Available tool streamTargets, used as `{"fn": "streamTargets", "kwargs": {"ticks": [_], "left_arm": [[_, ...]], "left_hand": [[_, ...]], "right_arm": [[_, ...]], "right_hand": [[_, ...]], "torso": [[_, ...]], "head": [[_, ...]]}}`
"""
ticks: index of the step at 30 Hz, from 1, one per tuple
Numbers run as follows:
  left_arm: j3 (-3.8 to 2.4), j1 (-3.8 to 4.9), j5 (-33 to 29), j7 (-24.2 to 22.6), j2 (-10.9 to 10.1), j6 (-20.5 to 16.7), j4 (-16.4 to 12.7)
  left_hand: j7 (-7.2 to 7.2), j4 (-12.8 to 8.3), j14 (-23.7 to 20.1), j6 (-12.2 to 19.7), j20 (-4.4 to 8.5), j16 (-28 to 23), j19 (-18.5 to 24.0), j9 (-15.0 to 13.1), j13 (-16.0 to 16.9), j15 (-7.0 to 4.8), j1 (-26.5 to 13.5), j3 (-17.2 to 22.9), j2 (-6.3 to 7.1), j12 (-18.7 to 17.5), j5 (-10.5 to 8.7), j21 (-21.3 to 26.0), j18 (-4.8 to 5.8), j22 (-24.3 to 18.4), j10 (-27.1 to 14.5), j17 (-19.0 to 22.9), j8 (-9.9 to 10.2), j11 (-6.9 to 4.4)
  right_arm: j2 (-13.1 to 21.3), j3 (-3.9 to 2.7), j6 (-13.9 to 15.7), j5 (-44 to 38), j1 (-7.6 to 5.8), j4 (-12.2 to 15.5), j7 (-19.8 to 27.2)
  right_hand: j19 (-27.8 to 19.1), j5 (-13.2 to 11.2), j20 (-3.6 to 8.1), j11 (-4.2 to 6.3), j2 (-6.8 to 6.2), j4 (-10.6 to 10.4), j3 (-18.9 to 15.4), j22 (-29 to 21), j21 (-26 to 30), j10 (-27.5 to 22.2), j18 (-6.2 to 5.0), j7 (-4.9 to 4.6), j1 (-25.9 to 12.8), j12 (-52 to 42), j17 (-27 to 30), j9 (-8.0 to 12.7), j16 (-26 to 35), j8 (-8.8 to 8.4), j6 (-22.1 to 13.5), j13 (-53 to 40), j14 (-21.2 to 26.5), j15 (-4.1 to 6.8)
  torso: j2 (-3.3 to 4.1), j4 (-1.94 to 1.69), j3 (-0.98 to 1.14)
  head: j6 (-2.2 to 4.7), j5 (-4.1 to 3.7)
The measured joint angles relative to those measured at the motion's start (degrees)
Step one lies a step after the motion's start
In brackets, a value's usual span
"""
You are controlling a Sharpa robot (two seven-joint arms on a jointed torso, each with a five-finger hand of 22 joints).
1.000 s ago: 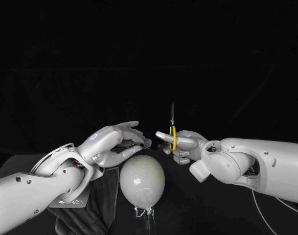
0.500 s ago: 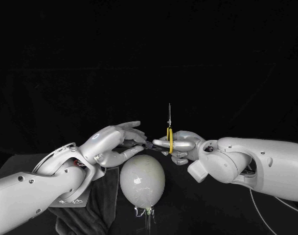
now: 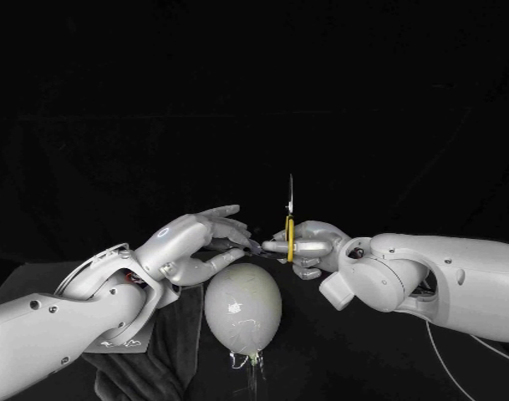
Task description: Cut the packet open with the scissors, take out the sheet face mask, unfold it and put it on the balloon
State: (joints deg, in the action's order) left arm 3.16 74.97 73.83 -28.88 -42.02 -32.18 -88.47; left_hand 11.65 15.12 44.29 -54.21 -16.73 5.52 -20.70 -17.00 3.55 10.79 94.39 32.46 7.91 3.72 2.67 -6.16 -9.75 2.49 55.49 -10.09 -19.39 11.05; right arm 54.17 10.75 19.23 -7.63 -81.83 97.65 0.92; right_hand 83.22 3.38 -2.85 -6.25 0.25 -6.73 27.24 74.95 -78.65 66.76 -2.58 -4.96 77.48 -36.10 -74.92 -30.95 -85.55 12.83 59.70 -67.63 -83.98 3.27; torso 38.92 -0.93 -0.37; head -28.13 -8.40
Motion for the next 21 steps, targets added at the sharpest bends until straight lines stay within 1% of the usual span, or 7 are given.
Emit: {"fn": "streamTargets", "kwargs": {"ticks": [4, 7, 9, 10, 11, 13, 21], "left_arm": [[-0.02, 0.02, -0.1, 0.1, -0.1, 0.1, 0.0], [-0.02, 0.04, -0.2, 0.5, -0.2, 0.2, -0.1], [-0.02, 0.04, -0.4, 1.1, -0.3, 0.3, -0.2], [-0.02, 0.04, -0.4, 1.4, -0.3, 0.4, -0.3], [-0.02, 0.04, -0.4, 1.8, -0.3, 0.4, -0.4], [-0.02, 0.05, -0.5, 2.9, -0.4, 0.6, -0.7], [-0.01, 0.05, -2.1, 7.3, -1.4, 1.1, -1.0]], "left_hand": [[0.53, -0.6, -0.9, 0.3, -0.05, -0.3, 0.4, 0.0, 0.0, 0.16, -0.3, -0.7, 1.4, -0.1, 0.0, 0.2, 0.0, 0.0, -0.5, 0.2, 0.0, 0.14], [1.42, 0.2, -3.0, 1.7, -0.15, -0.9, 0.9, 0.5, 0.0, 0.36, -2.9, -3.6, 4.65, -0.2, 0.01, 0.2, 0.09, 0.0, -2.3, 0.7, 0.8, 0.64], [0.84, 1.1, -4.7, 3.6, -0.15, -1.5, 0.0, 1.1, 0.0, 0.85, -4.9, -10.1, 6.1, -0.2, 0.18, 0.2, 2.12, 0.1, -3.8, 1.1, 2.0, 1.09], [-0.62, 1.0, -6.3, 4.6, 0.15, -1.9, 0.3, 1.6, 0.0, 1.53, -5.0, -19.2, 4.83, -0.2, 0.34, 0.3, 4.2, 0.1, -5.3, 1.5, 2.8, 1.93], [-1.44, 1.4, -7.4, 5.4, 0.0, -2.2, 1.0, 1.9, 0.0, 1.84, -5.1, -25.6, 4.7, -0.2, 0.34, 0.6, 5.3, 0.0, -6.9, 1.8, 3.6, 2.6], [-2.28, 2.0, -9.4, 7.6, -0.25, -2.2, 2.3, 2.6, -0.2, 2.24, -6.5, -34.3, 6.89, -0.2, 0.34, 1.1, 5.87, -0.2, -9.8, 2.3, 5.0, 3.46], [-2.76, 2.2, -12.1, 10.4, -0.26, -2.4, 4.3, 3.5, -0.2, 2.81, -8.8, -40.7, 9.15, -0.2, 0.34, 1.6, 5.86, -0.4, -12.5, 2.9, 6.8, 4.1]], "right_arm": [[0.1, 0.02, 1.2, -0.1, 0.02, 0.1, 0.7], [0.2, 0.03, 2.1, -0.1, 0.03, 0.1, 1.3], [0.3, 0.03, 2.9, -0.1, 0.03, 0.2, 1.8], [0.3, 0.04, 3.2, -0.1, 0.03, 0.2, 2.0], [0.3, 0.04, 3.5, -0.1, 0.03, 0.2, 2.2], [0.4, 0.04, 4.2, 0.0, 0.03, 0.3, 2.7], [0.9, 0.04, 6.2, 0.0, 0.04, 0.6, 4.2]], "right_hand": [[0.0, -0.1, 0.0, 0.0, -0.54, 1.5, 2.4, 0.0, 0.0, 0.0, 0.0, 0.0, -2.0, 0.0, 0.0, -1.1, 0.0, 0.6, 0.0, -0.4, 0.0, 0.01], [0.2, -0.2, 0.18, 0.0, -0.7, 1.8, 3.4, 0.0, -0.2, 0.0, 0.01, 0.0, -2.4, 0.0, 0.0, -1.5, 0.0, 0.64, 0.0, -0.4, 0.0, 0.01], [0.3, -0.2, 0.29, 0.0, -0.72, 1.8, 3.5, 0.0, -0.2, 0.0, 0.01, 0.01, -2.6, 0.0, 0.0, -1.6, 0.0, 0.92, 0.0, -0.5, 0.0, 0.01], [0.3, -0.2, 0.29, 0.0, -0.86, 2.1, 3.9, 0.0, -0.2, 0.0, 0.01, 0.01, -3.0, 0.0, 0.0, -1.8, 0.0, 1.05, 0.0, -0.5, 0.0, 0.01], [0.3, -0.2, 0.3, 0.0, -0.86, 2.1, 4.0, 0.0, -0.2, 0.0, 0.01, 0.01, -3.0, 0.0, 0.0, -1.9, 0.0, 1.05, 0.0, -0.5, 0.0, 0.01], [0.3, -0.2, 0.3, 0.0, -0.86, 2.2, 4.2, 0.0, -0.2, 0.0, 0.02, 0.02, -3.0, 0.0, 0.0, -1.9, 0.0, 1.05, 0.0, -0.5, 0.0, 0.01], [0.3, -0.2, 0.3, 0.0, -1.01, 2.3, 4.3, 0.0, -0.4, 0.0, 0.02, 0.03, -3.2, 0.0, 0.0, -2.3, 0.0, 1.29, 0.0, -0.5, 0.0, 0.0]], "torso": [[0.0, 0.0, 0.02], [0.0, 0.01, 0.03], [-0.01, 0.03, 0.02], [-0.01, 0.03, 0.03], [-0.02, 0.04, 0.03], [-0.02, 0.04, 0.03], [-0.02, 0.04, 0.03]], "head": [[-0.01, -0.05], [0.05, -0.06], [0.1, -0.08], [0.14, -0.09], [0.16, -0.1], [0.23, -0.13], [0.69, -0.32]]}}
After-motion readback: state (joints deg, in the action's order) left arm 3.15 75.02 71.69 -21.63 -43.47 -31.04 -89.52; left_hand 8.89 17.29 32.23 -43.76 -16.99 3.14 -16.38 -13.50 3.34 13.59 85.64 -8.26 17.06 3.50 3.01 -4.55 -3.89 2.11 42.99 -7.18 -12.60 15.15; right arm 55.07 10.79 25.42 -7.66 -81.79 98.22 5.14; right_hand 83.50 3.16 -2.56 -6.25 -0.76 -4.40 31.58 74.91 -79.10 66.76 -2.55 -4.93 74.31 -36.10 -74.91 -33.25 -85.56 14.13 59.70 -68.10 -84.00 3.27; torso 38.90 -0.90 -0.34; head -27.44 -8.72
